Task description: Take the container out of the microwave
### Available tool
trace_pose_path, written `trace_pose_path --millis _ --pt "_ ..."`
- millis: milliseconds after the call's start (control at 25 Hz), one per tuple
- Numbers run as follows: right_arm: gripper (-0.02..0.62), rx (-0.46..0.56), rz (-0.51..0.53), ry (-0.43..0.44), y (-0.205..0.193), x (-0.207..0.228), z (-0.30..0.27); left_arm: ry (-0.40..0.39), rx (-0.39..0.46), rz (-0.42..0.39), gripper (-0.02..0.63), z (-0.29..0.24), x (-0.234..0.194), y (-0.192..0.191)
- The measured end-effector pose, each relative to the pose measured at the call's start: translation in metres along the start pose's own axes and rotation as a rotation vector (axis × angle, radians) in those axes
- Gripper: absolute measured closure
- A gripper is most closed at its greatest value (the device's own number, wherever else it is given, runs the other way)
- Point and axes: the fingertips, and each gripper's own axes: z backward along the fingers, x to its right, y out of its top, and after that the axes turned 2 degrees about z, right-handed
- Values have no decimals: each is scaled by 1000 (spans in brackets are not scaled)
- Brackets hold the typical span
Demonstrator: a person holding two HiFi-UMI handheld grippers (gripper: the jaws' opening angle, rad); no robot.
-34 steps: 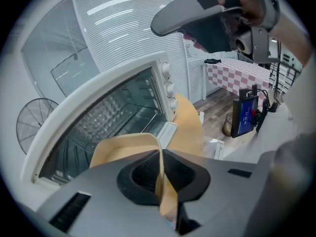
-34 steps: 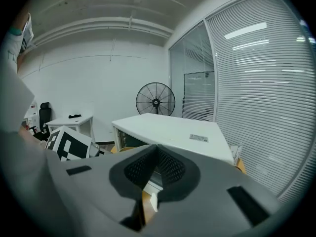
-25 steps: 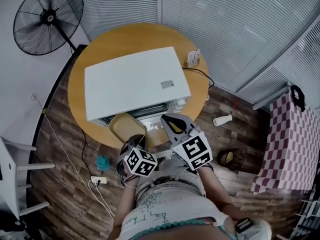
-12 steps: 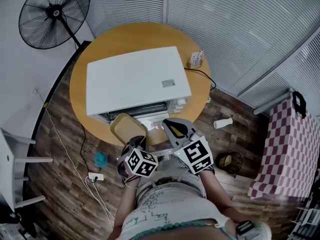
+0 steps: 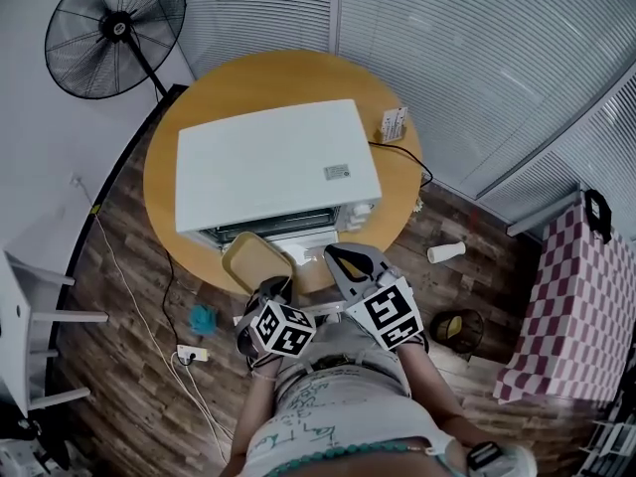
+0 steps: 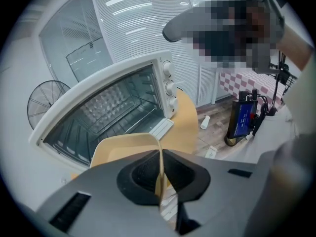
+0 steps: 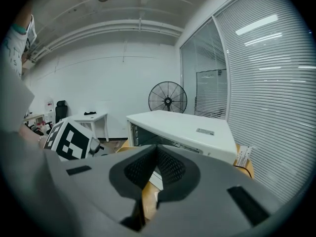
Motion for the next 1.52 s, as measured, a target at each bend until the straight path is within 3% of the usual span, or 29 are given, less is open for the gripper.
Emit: trace_pose_path --millis 320,840,1040,1520 --pt "600 -16 -1 2 -8 -1 0 0 -31 35 577 -5 -1 -13" --pt "601 -41 -27 -31 -24 12 11 10 -32 9 577 -2 4 -7" --pt "600 -7 -70 -12 -19 18 10 5 -15 5 577 9 4 2" --pt "601 8 -1 12 -2 12 5 -42 34 18 577 36 8 25"
